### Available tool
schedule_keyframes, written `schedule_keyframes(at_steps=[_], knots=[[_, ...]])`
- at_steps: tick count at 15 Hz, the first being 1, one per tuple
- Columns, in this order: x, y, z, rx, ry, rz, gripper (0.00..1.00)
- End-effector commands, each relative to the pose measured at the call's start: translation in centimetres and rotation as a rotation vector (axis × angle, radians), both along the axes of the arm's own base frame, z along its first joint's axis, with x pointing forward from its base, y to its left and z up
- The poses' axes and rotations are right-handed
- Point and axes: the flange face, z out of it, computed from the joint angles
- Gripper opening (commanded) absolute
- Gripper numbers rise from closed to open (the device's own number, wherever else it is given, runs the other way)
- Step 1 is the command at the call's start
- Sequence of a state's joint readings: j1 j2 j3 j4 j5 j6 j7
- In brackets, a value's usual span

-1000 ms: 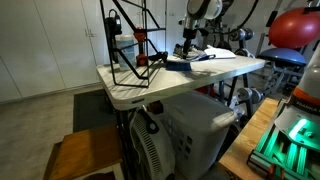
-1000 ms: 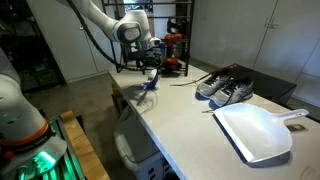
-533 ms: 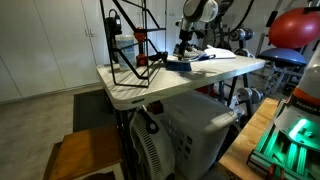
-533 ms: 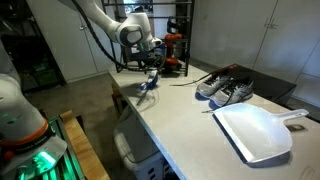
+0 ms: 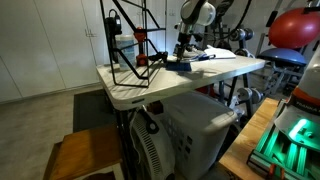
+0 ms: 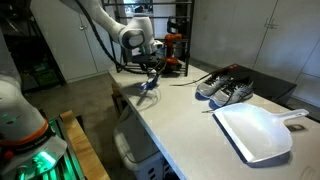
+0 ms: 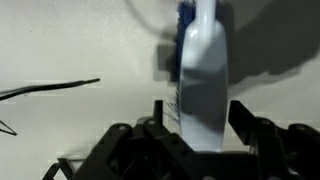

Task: Use the blue brush to sweep the top shelf of the black rack

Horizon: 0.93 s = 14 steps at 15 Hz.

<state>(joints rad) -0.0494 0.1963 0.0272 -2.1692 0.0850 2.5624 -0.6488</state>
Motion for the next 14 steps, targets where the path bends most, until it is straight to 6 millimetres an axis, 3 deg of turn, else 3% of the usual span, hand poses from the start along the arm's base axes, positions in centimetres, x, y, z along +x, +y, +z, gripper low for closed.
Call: schedule_keyframes(at_steps=[1, 4, 6, 9, 14], knots=[[0.6, -0.4, -0.8, 0.020, 0.020, 0.000, 0.37], [0.6, -0.6, -0.7, 0.021, 0.021, -0.002, 0.19], [0.2, -0.8, -0.1, 0.011, 0.020, -0.011, 0.19], [-1.3, -1.2, 2.6, 0.008, 0.005, -0.009, 0.19], [-4.4, -1.2, 9.2, -0.001, -0.083, -0.012, 0.19]])
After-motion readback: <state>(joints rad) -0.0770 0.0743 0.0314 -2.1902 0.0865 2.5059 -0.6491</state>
